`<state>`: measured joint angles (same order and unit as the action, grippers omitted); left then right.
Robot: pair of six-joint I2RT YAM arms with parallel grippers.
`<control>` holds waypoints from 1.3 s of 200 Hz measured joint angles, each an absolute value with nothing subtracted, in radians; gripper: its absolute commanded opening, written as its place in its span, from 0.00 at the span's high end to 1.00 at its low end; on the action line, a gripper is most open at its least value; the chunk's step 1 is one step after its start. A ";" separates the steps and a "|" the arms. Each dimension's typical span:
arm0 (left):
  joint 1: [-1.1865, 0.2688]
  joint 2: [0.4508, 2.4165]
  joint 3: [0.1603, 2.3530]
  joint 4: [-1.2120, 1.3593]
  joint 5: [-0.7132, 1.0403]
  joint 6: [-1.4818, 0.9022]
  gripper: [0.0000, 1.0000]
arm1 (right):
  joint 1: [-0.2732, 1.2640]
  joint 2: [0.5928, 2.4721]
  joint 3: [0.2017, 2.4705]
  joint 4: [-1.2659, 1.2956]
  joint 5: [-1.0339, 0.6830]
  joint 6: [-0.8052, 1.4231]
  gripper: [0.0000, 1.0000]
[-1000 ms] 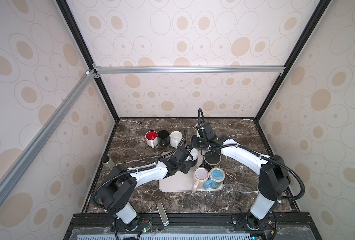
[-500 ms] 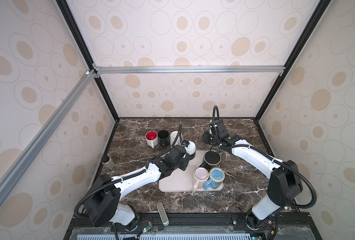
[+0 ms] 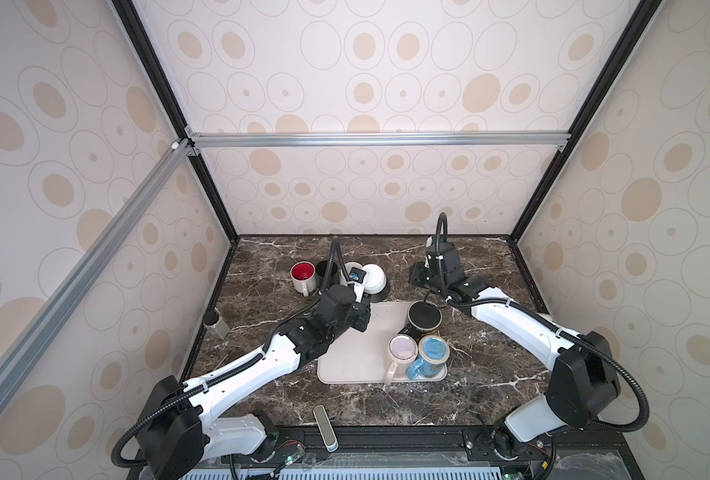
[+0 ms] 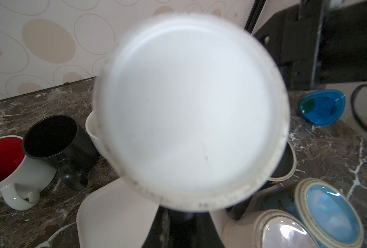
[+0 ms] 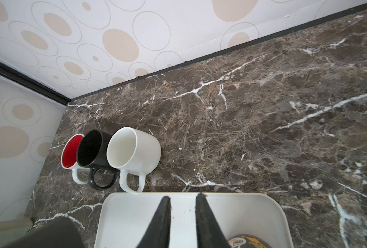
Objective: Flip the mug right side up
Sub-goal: 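Lift the mug off the tray with the left gripper while the right arm rises, then close the right gripper on the lifted mug's rim while the left gripper holds it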
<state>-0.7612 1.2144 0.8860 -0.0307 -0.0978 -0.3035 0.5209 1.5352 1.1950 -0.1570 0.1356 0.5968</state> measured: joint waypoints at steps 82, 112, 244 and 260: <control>-0.461 1.097 0.786 0.247 0.266 -0.539 1.00 | 0.467 1.456 1.038 0.127 -0.128 0.630 0.69; -0.363 1.117 0.728 0.454 0.435 -0.715 1.00 | 0.410 1.468 0.984 0.329 -0.321 0.754 0.65; -0.311 1.234 0.677 0.944 0.639 -1.090 1.00 | 0.469 1.730 1.018 1.115 -0.783 1.237 0.54; -0.310 1.248 0.677 0.975 0.642 -1.112 1.00 | 0.484 1.730 1.018 1.134 -0.792 1.234 0.54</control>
